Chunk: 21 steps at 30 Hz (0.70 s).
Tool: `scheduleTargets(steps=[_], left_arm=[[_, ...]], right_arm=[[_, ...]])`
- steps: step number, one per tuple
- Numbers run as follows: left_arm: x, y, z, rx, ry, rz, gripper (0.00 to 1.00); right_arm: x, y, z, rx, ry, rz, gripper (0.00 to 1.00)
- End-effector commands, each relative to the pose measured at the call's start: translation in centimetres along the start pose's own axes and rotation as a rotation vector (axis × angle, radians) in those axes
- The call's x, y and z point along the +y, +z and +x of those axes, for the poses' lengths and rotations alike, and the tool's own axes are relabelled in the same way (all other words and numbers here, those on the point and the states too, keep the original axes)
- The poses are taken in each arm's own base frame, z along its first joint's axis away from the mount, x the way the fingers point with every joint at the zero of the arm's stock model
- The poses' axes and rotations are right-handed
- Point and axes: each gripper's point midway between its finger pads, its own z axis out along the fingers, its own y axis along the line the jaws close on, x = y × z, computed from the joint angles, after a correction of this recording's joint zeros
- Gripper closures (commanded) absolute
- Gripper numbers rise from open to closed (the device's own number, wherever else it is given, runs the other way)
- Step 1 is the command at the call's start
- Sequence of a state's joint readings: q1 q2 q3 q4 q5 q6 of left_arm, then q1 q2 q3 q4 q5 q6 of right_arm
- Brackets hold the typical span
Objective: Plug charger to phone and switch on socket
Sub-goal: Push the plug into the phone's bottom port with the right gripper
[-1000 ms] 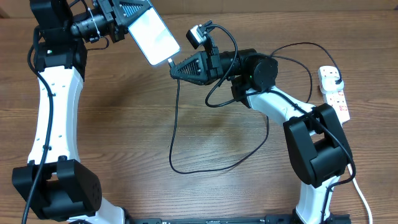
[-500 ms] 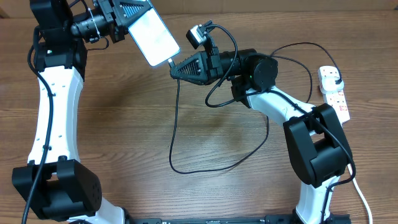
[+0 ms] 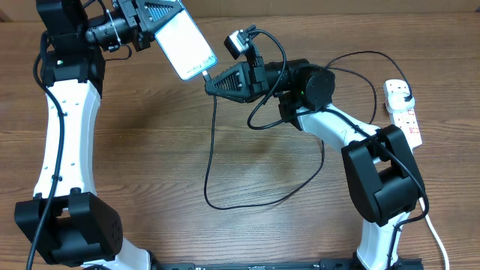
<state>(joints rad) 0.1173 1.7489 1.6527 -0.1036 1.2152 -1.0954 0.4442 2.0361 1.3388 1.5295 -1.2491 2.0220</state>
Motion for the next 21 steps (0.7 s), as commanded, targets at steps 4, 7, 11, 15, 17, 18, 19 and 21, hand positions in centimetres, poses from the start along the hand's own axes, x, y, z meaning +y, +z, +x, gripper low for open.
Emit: scheduleTargets(steps=[4, 7, 11, 15, 17, 18, 19, 21], left_arm=[[-0.61, 0.60, 0.05, -0.012, 0.010, -0.001, 0.96], [-0.56, 0.61, -0.04, -0.017, 0.010, -0.003, 0.96], [-0.57, 0.61, -0.03, -0.016, 0.010, -0.003, 0.96], [-0.57, 0.63, -0.01, -0.016, 0.010, -0.003, 0.96], [-0.63, 0.63, 0.08, -0.010, 0.011, 0.000, 0.96], [-0.66, 0.63, 0.14, -0.007, 0.011, 0.002, 0.96], [-0.70, 0.63, 0.24, -0.001, 0.011, 0.005, 0.95], [-0.76, 0.63, 0.33, 0.005, 0.012, 0.008, 0.96]], right_arm=[[0.90, 0.27, -0.09, -0.009, 0.045, -0.033, 0.96], [0.90, 0.25, -0.10, -0.010, 0.045, -0.033, 0.96], [0.91, 0.25, -0.12, -0.011, 0.048, -0.034, 0.96], [1.03, 0.24, -0.31, -0.022, 0.048, -0.041, 0.96], [1.04, 0.24, -0.32, -0.022, 0.049, -0.041, 0.96], [1.04, 0.24, -0.32, -0.022, 0.048, -0.041, 0.96], [1.04, 0.24, -0.32, -0.022, 0.049, -0.041, 0.96], [1.08, 0.24, -0.38, -0.025, 0.057, -0.044, 0.96]])
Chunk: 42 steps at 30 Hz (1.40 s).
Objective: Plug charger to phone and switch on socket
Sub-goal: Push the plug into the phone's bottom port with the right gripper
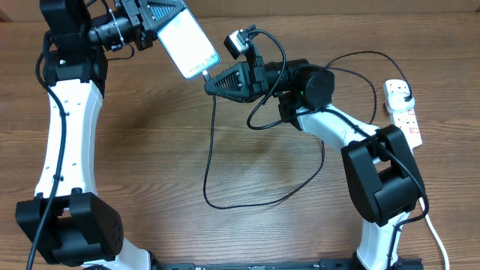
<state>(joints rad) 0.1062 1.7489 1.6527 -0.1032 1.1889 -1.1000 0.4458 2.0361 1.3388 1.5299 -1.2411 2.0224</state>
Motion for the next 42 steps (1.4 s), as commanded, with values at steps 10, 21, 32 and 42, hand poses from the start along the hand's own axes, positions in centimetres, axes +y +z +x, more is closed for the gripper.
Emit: scheduleTargets(steps=[10, 21, 32, 42], left_arm=[[-1.4, 0.2, 1.0, 0.056, 0.065, 0.044, 0.96], [-1.9, 0.1, 2.1, 0.117, 0.100, 0.078, 0.96], [-2.5, -0.1, 3.3, 0.182, 0.112, 0.113, 0.96], [-2.9, 1.1, 4.5, 0.214, 0.180, 0.132, 0.96]], right_arm=[[1.3, 0.2, -0.8, -0.046, 0.086, -0.058, 0.96], [1.3, 0.2, -0.8, -0.049, 0.086, -0.060, 0.96], [1.2, 0.2, -0.6, -0.037, 0.086, -0.052, 0.96], [1.2, 0.2, -0.6, -0.037, 0.085, -0.052, 0.96]])
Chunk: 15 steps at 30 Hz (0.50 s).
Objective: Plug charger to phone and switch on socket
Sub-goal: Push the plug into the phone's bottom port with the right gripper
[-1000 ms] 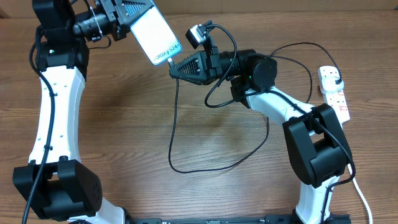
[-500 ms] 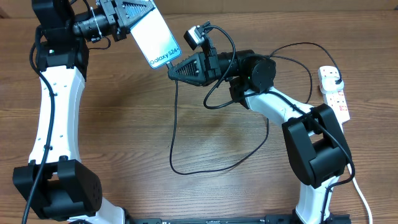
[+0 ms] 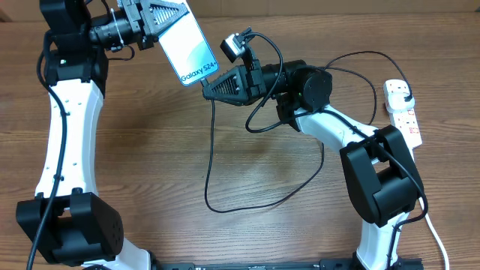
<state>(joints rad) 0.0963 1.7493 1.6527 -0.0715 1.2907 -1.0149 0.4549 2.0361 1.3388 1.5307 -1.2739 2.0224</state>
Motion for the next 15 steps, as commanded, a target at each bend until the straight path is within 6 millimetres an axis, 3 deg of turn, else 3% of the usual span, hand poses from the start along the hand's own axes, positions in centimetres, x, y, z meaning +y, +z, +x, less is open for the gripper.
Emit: scheduleTargets(steps=[1, 15], left_arm=[[-1.87, 1.25, 2.45, 0.118, 0.064, 0.073, 0.96], [-1.77, 1.10, 2.25, 0.108, 0.064, 0.068, 0.96]], right_arm=[[1.48, -0.25, -1.34, -0.073, 0.084, -0.066, 0.96], [1.48, -0.26, -1.34, -0.073, 0.082, -0.066, 0.95]])
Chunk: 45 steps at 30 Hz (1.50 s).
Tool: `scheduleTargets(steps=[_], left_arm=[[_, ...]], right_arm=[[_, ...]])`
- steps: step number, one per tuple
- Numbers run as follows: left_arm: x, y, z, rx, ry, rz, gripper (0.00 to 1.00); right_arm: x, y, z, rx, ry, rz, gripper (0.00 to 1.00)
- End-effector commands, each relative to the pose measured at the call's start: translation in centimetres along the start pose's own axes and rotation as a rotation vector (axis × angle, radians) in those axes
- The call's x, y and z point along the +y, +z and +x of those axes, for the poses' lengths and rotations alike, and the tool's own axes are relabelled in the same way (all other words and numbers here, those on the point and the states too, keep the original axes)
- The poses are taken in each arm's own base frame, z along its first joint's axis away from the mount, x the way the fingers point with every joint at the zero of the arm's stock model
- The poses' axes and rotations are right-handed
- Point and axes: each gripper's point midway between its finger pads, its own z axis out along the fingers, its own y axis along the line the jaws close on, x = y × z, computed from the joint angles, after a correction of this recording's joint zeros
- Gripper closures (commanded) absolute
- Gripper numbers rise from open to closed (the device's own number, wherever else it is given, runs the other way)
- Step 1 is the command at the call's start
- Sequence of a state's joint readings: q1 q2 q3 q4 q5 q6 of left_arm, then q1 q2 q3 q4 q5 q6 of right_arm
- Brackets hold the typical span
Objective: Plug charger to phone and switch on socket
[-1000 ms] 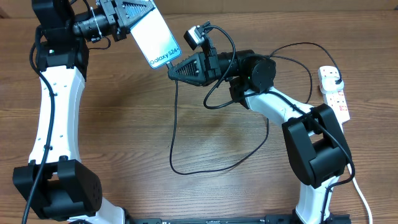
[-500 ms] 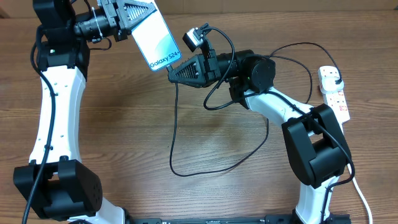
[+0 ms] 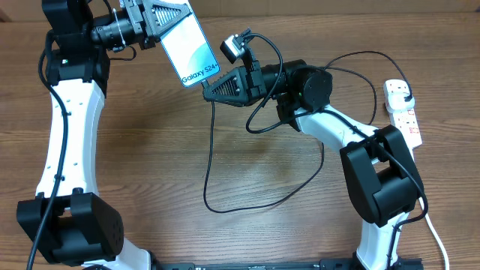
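In the overhead view my left gripper (image 3: 166, 16) is shut on the phone (image 3: 190, 49), held up in the air at the top left, screen lit and reading "Galaxy S24". My right gripper (image 3: 209, 85) is at the phone's lower end, shut on the charger plug, which meets the phone's port. The black cable (image 3: 211, 161) hangs from there, loops over the table and runs to the white socket strip (image 3: 402, 111) at the far right, where a white adapter (image 3: 398, 91) is plugged in. The strip's switch state cannot be told.
The wooden table (image 3: 150, 165) carries the cable loop in its middle. The right arm's own base (image 3: 379, 187) stands between the loop and the socket strip. A white cord leaves the strip toward the bottom right.
The phone and both grippers have shifted very slightly up and left. The plug stays at the phone's port and the screen still shows the lettering.
At first my left gripper held the phone with a plain white screen while my right gripper kept the plug at its lower end. That held at the following moment. Later the screen showed "Galaxy S24" and the phone sat slightly higher, as now.
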<state>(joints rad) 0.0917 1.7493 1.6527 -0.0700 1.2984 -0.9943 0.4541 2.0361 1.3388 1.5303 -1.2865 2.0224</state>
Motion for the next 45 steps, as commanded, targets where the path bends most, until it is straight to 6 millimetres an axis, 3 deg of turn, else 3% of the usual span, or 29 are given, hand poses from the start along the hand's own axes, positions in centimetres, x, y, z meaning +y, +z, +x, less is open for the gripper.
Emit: scheduleTargets(steps=[1, 2, 3, 5, 6, 8, 15, 21, 28, 35, 41, 45], left_arm=[[-1.7, 1.0, 2.0, 0.097, 0.042, 0.062, 0.96], [-1.6, 0.9, 1.9, 0.096, 0.042, 0.062, 0.96], [-1.6, 0.8, 1.9, 0.094, 0.042, 0.061, 0.96], [-1.5, 0.6, 1.7, 0.089, 0.042, 0.059, 0.96], [-1.5, 0.5, 1.7, 0.086, 0.041, 0.057, 0.96], [-1.4, 0.1, 1.4, 0.076, 0.041, 0.053, 0.96], [-1.0, -1.1, 0.8, 0.054, 0.032, 0.042, 0.96], [-0.9, -1.4, 0.6, 0.050, 0.031, 0.041, 0.96], [-0.9, -1.4, 0.6, 0.048, 0.023, 0.040, 0.96], [-0.6, -1.3, 0.2, 0.023, 0.010, 0.022, 0.96], [-0.2, -1.3, -0.3, -0.008, -0.026, 0.001, 0.96], [-0.2, -1.3, -0.4, -0.012, -0.026, -0.002, 0.96]], right_arm=[[1.6, -0.3, -1.5, -0.083, 0.082, -0.073, 0.90], [1.6, -0.3, -1.5, -0.083, 0.082, -0.073, 0.77], [1.6, -0.3, -1.5, -0.083, 0.082, -0.073, 0.53], [1.6, -0.3, -1.5, -0.083, 0.081, -0.073, 0.20], [1.6, -0.3, -1.5, -0.083, 0.081, -0.073, 0.09], [1.6, -0.3, -1.5, -0.083, 0.081, -0.073, 0.00], [1.6, -0.8, -1.8, -0.097, 0.064, -0.069, 0.00], [1.0, -3.5, -3.6, -0.164, 0.053, -0.034, 0.00], [-2.0, -8.4, -6.0, -0.242, 0.092, 0.092, 0.00], [-4.8, -13.0, -5.7, -0.224, 0.189, 0.195, 0.01], [-6.1, -15.1, -6.4, -0.292, 0.248, 0.211, 0.00], [-8.0, -15.7, -6.5, -0.327, 0.293, 0.240, 0.01]])
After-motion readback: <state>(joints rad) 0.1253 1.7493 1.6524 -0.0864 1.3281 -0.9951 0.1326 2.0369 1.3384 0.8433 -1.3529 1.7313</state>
